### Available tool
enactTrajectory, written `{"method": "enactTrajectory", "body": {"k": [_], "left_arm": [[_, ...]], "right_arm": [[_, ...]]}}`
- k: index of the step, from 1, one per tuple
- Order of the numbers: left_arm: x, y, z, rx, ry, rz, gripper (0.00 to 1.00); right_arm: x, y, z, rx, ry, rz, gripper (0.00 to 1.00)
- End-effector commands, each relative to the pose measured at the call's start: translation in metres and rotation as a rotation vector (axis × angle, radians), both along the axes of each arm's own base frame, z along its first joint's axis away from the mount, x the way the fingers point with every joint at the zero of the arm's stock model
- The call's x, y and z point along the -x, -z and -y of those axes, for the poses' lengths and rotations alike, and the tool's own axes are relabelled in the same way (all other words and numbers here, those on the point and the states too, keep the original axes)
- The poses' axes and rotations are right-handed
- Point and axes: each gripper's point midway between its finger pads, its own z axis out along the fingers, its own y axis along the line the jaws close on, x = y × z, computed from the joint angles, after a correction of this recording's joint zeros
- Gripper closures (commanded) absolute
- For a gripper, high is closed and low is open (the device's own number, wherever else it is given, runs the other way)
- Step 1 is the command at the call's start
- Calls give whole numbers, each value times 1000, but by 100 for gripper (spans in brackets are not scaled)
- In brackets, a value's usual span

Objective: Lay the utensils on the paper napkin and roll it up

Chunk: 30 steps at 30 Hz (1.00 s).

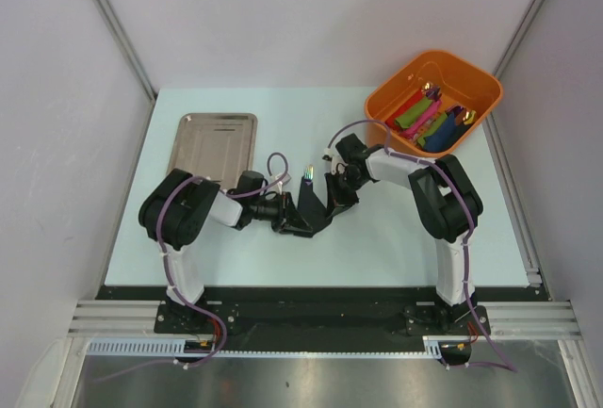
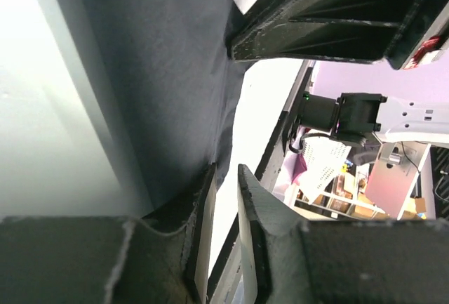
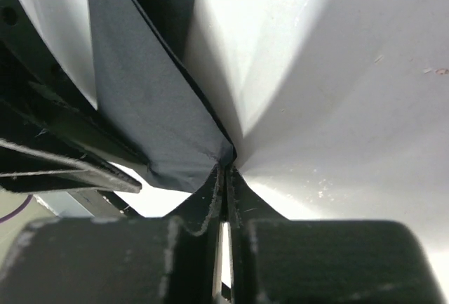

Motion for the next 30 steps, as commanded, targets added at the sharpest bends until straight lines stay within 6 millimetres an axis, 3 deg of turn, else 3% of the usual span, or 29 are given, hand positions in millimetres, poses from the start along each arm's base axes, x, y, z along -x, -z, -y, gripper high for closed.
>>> {"method": "enactTrajectory", "body": {"k": [1,9,14,22,30], "left_arm": [[5,21,-10,-64,-17,-49,76],[4,21,-10,-61,-19,-49,78],[3,18,-9,-53,-15,-41,78],[0,16,-9,-46,-20,-32,78],[-3,12,-9,-35,-20,-23,78]], "right_arm": [[-18,-18,-5,-15,9,51,91],[-60,-54,-23,-80,44,191,63],[-69,-46,-36,-88,37,196,52],[-67,-16,-49,-90,35,136,55],[-48,13,-54,-68,32,59,69]]}}
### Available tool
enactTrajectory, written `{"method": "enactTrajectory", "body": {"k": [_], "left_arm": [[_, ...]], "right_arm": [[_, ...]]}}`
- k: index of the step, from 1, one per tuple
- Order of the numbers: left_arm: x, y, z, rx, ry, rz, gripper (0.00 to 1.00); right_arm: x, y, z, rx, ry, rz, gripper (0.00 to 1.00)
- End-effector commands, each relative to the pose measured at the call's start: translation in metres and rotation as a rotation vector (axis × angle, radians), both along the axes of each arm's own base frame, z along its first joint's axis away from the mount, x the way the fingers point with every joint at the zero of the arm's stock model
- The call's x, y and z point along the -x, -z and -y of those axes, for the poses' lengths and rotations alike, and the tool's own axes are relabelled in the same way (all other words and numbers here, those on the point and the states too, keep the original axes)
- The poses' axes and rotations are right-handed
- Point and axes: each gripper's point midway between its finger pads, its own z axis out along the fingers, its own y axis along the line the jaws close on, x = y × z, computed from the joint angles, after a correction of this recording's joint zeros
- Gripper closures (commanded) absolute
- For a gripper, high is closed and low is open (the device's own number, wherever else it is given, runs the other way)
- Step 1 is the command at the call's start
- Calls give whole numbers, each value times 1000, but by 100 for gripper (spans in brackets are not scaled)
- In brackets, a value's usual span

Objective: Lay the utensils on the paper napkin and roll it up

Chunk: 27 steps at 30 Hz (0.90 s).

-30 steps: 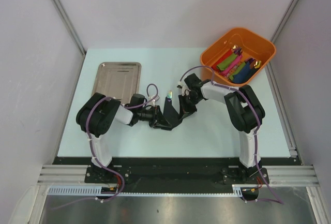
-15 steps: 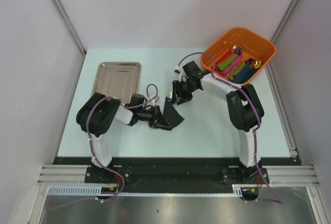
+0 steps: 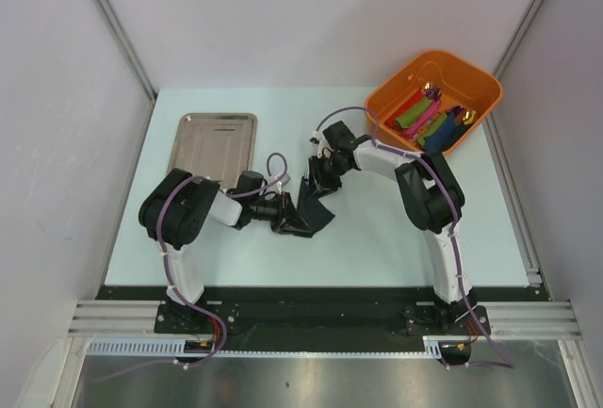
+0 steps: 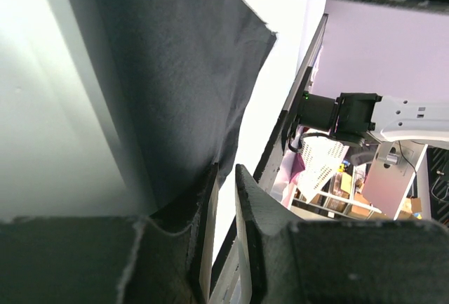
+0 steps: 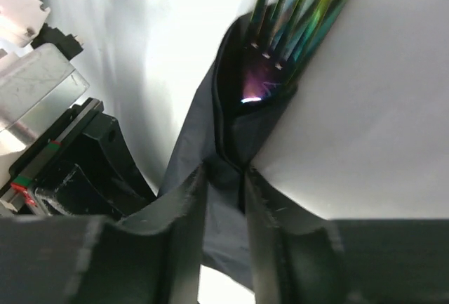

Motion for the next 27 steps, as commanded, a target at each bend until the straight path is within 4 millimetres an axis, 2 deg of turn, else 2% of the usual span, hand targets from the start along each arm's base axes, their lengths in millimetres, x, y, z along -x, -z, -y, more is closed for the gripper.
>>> {"method": "enactTrajectory", "body": {"k": [1,4,5,6,9,12,13,15,16,22,24,27], "left_arm": [[-4,11,-7,-35,-24,-5,78],[-7,9,-8,-30,-30,4,78],[-7,7,-8,-27,-30,4,78],[-8,6,-8,-26,-31,8,78],[-10,0,-8,-14,-32,33,77],[-16,-19,-7,11,-23,98,71],[-21,-34,-6,25,-19,152,66],[-24,-46,-10,13,-2,209,60],[-28,-63,-12,20,0,270,55],[-52,-97,-55,-76,-32,447,33],[-61,-107,-75,-113,-57,510,30],[-70,-118,-99,-158,-97,580,20]], "right_arm": [[10,23,-7,18,-5,-40,71],[13,27,-6,20,3,-63,84],[13,26,-5,19,5,-64,94],[12,26,-5,15,9,-67,100],[6,18,-4,-7,28,-57,100],[-2,2,-7,-60,29,-29,100],[-5,-5,-10,-87,29,-16,100],[-12,-20,-12,-122,28,19,100],[-15,-27,-14,-142,25,39,100],[-20,-65,-22,-235,9,108,100],[-21,-74,-22,-248,6,131,100],[-20,-82,-24,-261,-6,154,100]]}}
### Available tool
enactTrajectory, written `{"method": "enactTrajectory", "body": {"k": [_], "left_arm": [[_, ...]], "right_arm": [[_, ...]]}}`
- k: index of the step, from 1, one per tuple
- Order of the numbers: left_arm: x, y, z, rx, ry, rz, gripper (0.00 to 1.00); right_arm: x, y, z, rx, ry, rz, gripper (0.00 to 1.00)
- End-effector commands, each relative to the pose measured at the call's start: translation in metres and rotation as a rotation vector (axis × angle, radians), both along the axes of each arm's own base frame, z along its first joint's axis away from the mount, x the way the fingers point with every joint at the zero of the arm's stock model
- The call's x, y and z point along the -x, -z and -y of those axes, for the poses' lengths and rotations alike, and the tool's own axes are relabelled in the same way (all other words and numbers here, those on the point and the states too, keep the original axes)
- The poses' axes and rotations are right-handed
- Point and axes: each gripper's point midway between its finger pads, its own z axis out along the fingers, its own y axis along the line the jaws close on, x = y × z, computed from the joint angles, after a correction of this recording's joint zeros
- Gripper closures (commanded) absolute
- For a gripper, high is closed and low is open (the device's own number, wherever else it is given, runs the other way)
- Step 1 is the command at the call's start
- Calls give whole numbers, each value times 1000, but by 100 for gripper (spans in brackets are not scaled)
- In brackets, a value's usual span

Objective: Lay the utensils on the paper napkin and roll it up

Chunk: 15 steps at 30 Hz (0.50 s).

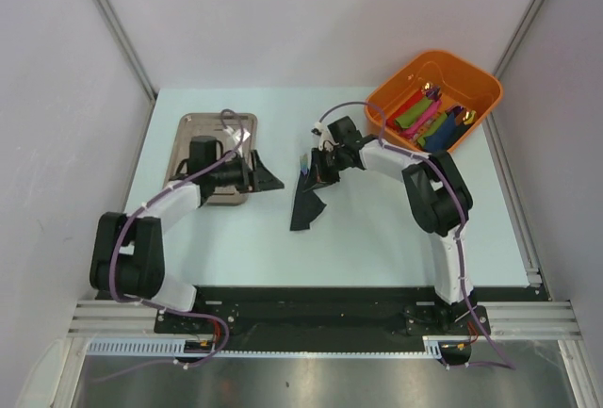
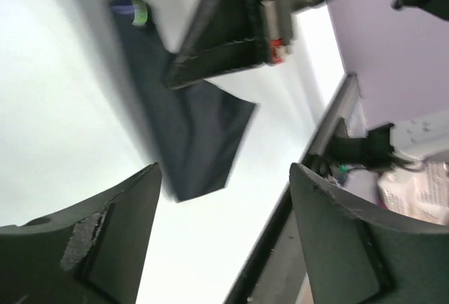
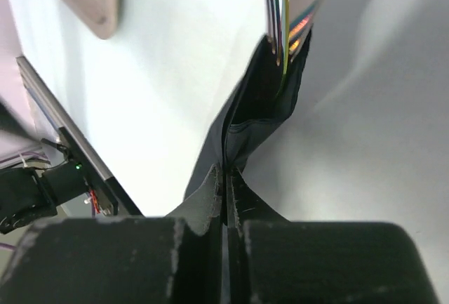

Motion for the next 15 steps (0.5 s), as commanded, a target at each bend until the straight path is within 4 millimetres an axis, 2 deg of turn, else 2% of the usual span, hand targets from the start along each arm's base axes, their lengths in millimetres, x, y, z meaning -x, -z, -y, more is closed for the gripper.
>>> {"method": "enactTrajectory", "body": {"k": [1,5,6,8,12,13,14,15], "left_arm": [[-3,-10,-35,-108,-19,122,17],[-11,-24,-54,-139,-61,202,14],[-14,-34,-56,-143,-62,238,11],[-16,-41,-61,-177,-65,278,10],[-22,-76,-70,-194,-104,449,6],[-19,-93,-71,-189,-118,522,0],[-21,-110,-71,-179,-129,617,1],[-18,-113,-77,-171,-141,659,0]], "right_arm": [[-11,-61,-11,-117,-19,139,100],[-10,-74,-12,-135,-31,167,100],[-10,-80,-13,-147,-41,178,100],[-8,-96,-12,-157,-70,226,100],[4,-132,-12,-176,-160,324,100],[6,-142,-14,-184,-178,353,100],[11,-157,-14,-194,-215,405,100],[15,-161,-13,-191,-230,408,100]]}}
